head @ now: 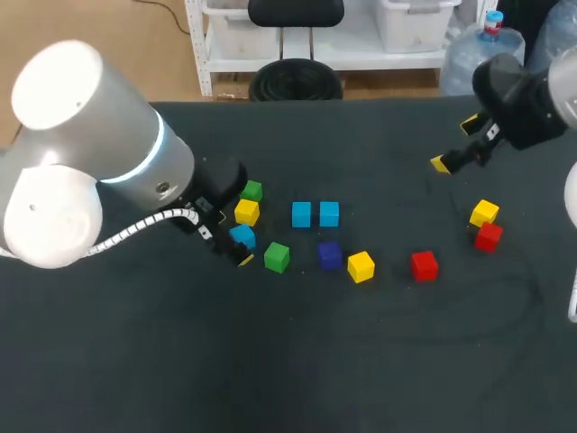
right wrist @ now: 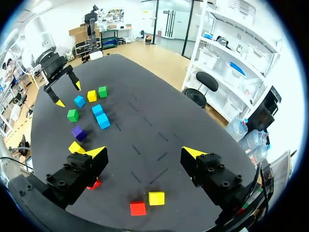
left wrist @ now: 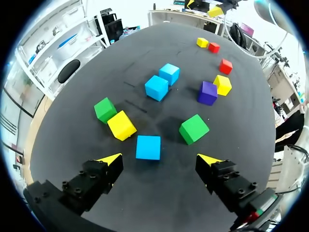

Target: Place the blue cubes, place green cubes on the blue cubes, place the yellow cubes on the green cubes, then place the red cubes on the yellow cubes, and place purple cube on the red cubes.

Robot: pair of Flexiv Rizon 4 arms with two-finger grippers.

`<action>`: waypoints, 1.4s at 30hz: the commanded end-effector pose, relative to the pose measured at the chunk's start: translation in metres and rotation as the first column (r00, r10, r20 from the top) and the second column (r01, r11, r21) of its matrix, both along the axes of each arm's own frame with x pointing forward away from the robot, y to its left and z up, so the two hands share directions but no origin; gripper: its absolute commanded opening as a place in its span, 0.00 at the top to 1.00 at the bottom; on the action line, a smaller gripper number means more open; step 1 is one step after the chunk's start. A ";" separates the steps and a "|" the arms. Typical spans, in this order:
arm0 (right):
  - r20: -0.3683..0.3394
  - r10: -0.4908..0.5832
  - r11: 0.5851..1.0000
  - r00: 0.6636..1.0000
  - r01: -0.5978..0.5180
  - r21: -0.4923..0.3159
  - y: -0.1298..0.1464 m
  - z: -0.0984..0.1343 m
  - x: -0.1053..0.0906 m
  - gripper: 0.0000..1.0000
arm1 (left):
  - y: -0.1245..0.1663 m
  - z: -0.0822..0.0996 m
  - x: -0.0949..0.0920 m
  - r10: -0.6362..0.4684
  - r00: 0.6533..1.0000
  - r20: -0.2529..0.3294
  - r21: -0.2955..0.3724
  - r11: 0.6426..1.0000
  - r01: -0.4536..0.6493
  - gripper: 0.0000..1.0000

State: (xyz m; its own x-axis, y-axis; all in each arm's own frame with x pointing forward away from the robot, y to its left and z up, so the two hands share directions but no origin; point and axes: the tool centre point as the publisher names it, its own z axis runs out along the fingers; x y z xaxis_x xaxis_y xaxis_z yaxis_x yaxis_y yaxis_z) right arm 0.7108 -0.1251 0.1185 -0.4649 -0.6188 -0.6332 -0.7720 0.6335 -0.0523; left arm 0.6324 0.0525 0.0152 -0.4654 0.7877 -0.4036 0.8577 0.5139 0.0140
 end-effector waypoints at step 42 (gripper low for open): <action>0.002 -0.004 1.000 1.000 0.004 -0.003 0.001 0.000 -0.001 0.00 | -0.006 -0.022 0.019 -0.065 0.998 -0.027 -0.033 0.997 0.064 0.78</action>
